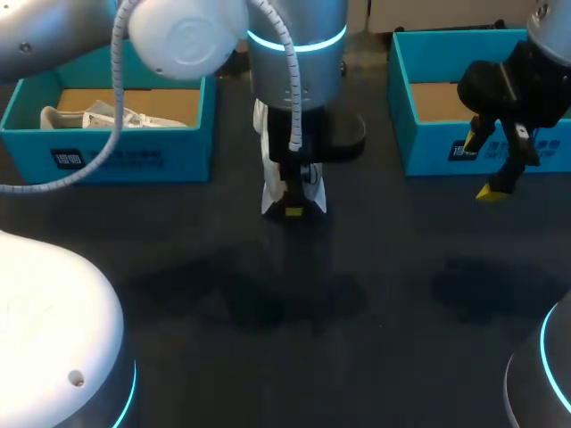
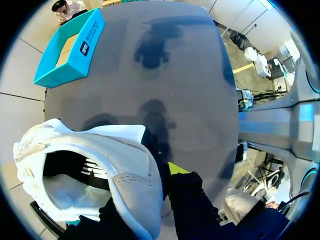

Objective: Take the shoe out of the shoebox, open the shoe tongue, remove and reinsert the insole, then place the shoe into the shoebox

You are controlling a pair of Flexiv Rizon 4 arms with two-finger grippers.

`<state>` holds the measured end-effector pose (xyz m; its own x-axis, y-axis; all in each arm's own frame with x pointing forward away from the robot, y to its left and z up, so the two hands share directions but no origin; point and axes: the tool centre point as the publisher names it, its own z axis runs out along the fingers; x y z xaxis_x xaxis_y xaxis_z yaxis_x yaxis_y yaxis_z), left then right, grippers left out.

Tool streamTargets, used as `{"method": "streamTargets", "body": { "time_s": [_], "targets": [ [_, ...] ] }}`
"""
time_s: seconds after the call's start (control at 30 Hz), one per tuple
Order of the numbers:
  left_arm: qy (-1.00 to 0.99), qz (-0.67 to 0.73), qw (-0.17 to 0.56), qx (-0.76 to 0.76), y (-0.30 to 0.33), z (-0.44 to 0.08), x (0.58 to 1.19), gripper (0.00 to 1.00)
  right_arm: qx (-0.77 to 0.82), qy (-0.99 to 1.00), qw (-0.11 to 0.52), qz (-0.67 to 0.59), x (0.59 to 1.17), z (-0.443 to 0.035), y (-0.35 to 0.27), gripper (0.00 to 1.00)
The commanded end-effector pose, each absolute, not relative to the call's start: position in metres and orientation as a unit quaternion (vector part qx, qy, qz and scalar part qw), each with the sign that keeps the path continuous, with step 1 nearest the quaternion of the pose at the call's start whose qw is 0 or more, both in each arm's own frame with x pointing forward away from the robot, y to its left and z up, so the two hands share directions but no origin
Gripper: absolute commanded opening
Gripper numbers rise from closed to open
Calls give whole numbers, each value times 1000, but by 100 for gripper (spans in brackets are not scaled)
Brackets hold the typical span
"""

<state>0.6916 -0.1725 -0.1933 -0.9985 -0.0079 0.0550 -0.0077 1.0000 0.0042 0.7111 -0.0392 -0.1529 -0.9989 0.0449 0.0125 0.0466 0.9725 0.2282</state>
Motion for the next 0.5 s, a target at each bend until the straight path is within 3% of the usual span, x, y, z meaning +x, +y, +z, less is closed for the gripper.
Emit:
{"method": "streamTargets", "body": {
  "time_s": [0.03, 0.5],
  "targets": [
    [-1000, -1, 27, 4, -171, -192, 692, 0, -24, -993, 5, -113, 713, -153, -38, 100],
    [-1000, 1, 28, 4, -167, -189, 693, 0, -24, -993, 5, -113, 713, -153, -38, 100]
  ]
}}
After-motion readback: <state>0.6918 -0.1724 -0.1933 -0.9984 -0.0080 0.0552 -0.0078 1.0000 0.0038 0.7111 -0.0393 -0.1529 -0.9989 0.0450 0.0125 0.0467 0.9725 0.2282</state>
